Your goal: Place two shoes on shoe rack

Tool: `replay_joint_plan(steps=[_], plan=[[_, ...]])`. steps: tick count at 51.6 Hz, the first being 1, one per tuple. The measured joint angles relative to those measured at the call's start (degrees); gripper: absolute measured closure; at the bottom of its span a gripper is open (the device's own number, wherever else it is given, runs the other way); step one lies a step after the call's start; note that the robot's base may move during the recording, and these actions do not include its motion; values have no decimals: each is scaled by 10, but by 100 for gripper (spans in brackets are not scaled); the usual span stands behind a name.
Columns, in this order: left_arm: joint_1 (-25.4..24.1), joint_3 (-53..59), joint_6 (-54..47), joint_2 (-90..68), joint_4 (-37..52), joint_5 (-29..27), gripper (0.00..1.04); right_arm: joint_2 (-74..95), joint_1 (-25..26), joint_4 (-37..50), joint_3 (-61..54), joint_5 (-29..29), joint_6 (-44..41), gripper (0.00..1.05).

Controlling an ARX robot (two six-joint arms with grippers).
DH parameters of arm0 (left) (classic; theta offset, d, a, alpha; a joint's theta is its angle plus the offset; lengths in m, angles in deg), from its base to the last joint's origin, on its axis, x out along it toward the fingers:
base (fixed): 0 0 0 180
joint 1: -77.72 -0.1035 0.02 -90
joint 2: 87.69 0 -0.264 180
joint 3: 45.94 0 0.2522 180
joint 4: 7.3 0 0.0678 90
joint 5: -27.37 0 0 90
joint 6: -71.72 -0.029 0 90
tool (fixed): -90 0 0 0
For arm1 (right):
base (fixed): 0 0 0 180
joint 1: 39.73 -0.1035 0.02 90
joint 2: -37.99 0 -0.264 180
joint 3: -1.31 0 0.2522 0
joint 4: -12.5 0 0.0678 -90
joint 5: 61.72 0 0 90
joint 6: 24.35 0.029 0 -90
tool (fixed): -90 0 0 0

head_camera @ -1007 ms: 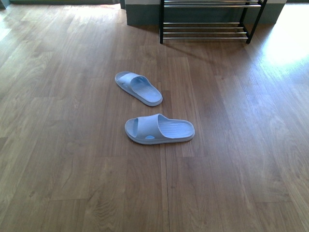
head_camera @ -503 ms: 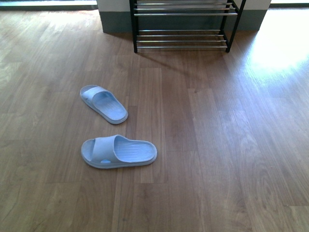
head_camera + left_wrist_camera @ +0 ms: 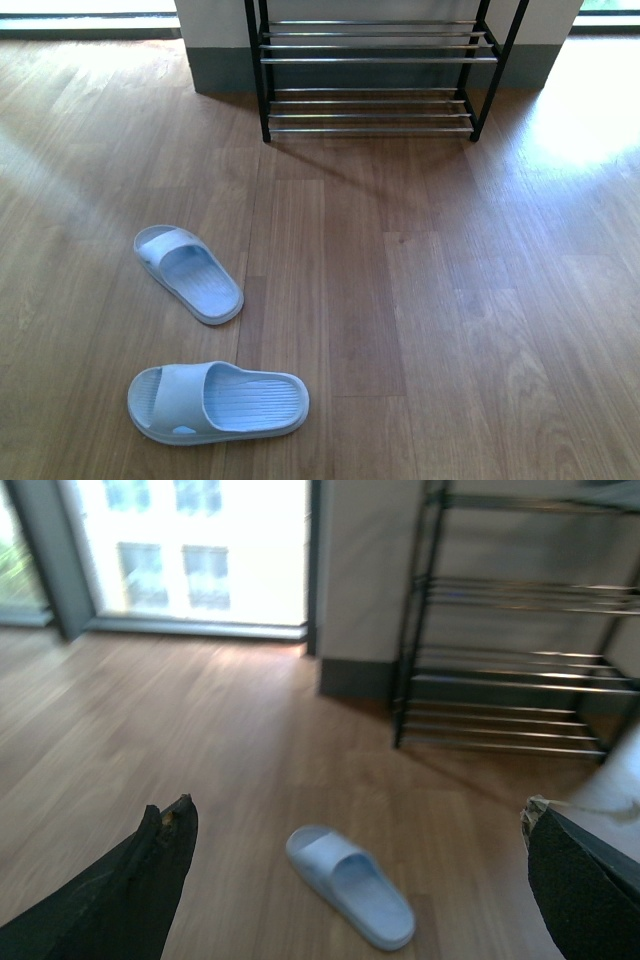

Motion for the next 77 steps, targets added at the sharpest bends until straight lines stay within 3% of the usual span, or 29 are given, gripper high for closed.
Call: replay_joint_plan(steps=[1,3,7,12,15,22,26,34,43,51,61,77], plan=[[24,-21,49,-36,-47,-58,9,0,0,0,0,0,0,9],[35,-38,85,-71,-84,-88,9,0,0,0,0,0,0,9],[45,-59,180,-146,-105,-98,9,0,0,0,0,1,0,9],[58,-82,294,-270,-43,-101,9,0,0,0,0,0,0,9],[74,-113,369,-409,38,-101,9,0,0,0,0,0,0,9],[103,-222,413,-772,188,-129,9,0,0,0,0,0,0,9],[110,-279,423,-958,204,-89,9,0,0,0,0,0,0,9],[136,-388,422,-1185,181,-77,9,0,0,0,0,0,0,9],[136,-520,427,-1342,120,-71,9,0,0,0,0,0,0,9],[142,-640,454,-1472,59,-17,9,0,0,0,0,0,0,9],[156,-709,502,-1532,20,29,9,0,0,0,0,0,0,9],[148,-749,508,-1594,-11,-12,9,0,0,0,0,0,0,9]])
